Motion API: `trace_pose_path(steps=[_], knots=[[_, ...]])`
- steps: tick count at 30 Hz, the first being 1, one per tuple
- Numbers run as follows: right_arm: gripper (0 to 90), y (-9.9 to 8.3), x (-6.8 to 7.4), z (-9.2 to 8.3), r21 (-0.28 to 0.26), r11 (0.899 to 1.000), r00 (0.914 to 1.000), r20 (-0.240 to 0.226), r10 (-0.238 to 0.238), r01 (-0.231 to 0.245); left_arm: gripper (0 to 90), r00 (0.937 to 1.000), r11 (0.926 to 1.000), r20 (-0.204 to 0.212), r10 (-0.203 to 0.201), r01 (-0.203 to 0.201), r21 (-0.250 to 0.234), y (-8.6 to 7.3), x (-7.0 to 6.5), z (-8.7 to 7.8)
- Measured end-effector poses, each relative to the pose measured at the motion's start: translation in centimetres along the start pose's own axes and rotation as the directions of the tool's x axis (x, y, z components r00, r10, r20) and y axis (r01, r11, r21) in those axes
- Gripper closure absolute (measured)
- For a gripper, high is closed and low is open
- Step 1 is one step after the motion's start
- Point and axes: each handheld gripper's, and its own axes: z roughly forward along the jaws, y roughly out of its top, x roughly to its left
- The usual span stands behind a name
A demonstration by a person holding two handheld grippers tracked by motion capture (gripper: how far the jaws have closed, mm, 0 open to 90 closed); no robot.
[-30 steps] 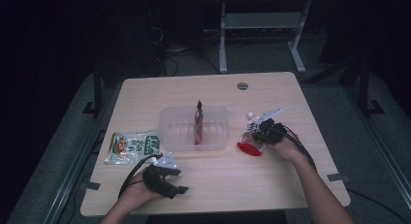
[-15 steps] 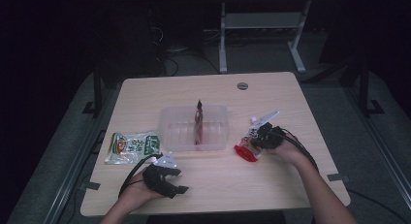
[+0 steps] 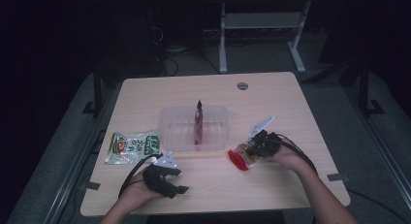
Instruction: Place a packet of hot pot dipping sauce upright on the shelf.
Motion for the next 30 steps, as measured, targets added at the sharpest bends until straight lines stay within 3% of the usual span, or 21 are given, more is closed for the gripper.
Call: trace_pose_path(steps=[13,24,30], knots=[[89.9,1.0,2.2,0.7,0.004,0.997,0.9944,-0.075,-0.075,0.075,28.5,1.0,1.0,0.003,0.001,-0.001,0.002,0.1,0.0,0.0],[89.8,2.2,4.6,1.5,0.009,0.989,0.9808,-0.13,-0.145,0.148,28.5,1.0,1.0,0.003,0.002,-0.002,-0.001,0.1,0.0,0.0],[89.8,3.0,6.0,2.1,0.0,0.981,0.9679,-0.165,-0.19,0.192,28.5,1.0,1.0,0.003,0.003,-0.003,0.006,0.1,0.0,0.0]])
